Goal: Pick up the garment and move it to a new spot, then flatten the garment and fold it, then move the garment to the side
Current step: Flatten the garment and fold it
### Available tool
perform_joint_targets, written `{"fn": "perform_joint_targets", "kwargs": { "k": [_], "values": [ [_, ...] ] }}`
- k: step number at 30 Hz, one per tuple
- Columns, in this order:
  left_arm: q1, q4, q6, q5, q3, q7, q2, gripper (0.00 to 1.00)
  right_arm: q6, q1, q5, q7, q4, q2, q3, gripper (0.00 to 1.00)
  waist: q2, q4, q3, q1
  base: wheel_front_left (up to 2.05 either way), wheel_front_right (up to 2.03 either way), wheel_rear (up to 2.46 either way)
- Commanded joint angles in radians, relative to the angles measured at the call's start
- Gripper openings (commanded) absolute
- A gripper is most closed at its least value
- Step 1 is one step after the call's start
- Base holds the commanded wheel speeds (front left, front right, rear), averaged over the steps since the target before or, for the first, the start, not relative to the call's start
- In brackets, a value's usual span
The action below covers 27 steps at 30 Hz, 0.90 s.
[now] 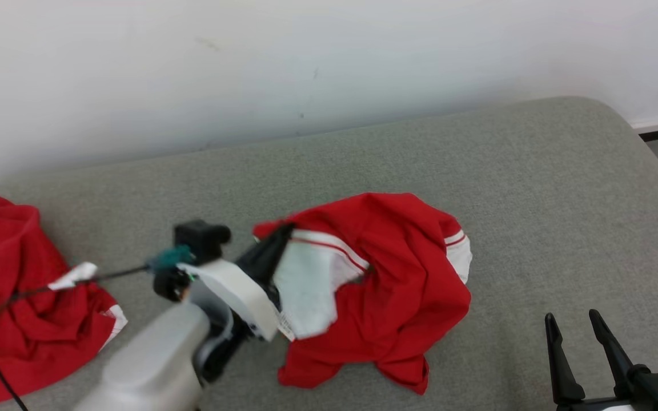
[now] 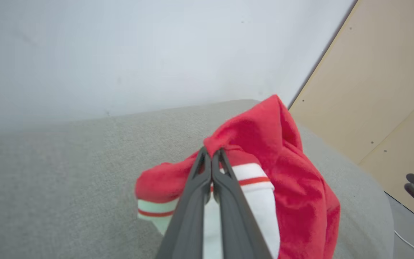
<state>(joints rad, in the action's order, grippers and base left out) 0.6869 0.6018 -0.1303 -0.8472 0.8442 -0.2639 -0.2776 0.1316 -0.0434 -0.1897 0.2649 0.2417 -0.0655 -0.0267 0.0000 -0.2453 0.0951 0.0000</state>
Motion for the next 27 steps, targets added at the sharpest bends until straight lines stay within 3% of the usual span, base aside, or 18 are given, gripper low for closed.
{"fn": "perform_joint_targets", "kwargs": {
  "k": [1,12,18,23,27],
  "values": [
    [0.026,-0.013,0.001,-0.017,-0.022,-0.001,-0.024,0.00,-0.002,0.012,-0.008,-0.001,0.000,-0.001,0.003,1.00,0.0000,0.011,-0.010,0.0000,0.00,0.00,0.00],
    [0.204,-0.091,0.017,0.016,-0.106,0.050,-0.166,0.00,-0.002,0.041,-0.002,-0.001,0.010,0.003,-0.018,1.00,0.0000,0.046,-0.064,0.0000,0.00,0.00,0.00],
    [0.306,-0.118,0.031,0.041,-0.119,0.100,-0.207,0.00,-0.002,0.042,-0.005,-0.001,0.018,0.005,-0.038,1.00,0.0000,0.043,-0.080,0.0000,0.00,0.00,0.00],
    [0.372,-0.130,0.024,0.054,-0.098,0.133,-0.184,0.00,-0.002,0.039,-0.009,-0.001,0.022,0.005,-0.052,1.00,0.0000,0.031,-0.084,0.0000,0.00,0.00,0.00],
    [0.370,-0.141,0.018,0.043,-0.067,0.145,-0.131,0.00,-0.002,0.033,-0.014,-0.001,0.026,0.005,-0.060,1.00,0.0000,0.013,-0.084,0.0000,0.00,0.00,0.00]
  ]
}}
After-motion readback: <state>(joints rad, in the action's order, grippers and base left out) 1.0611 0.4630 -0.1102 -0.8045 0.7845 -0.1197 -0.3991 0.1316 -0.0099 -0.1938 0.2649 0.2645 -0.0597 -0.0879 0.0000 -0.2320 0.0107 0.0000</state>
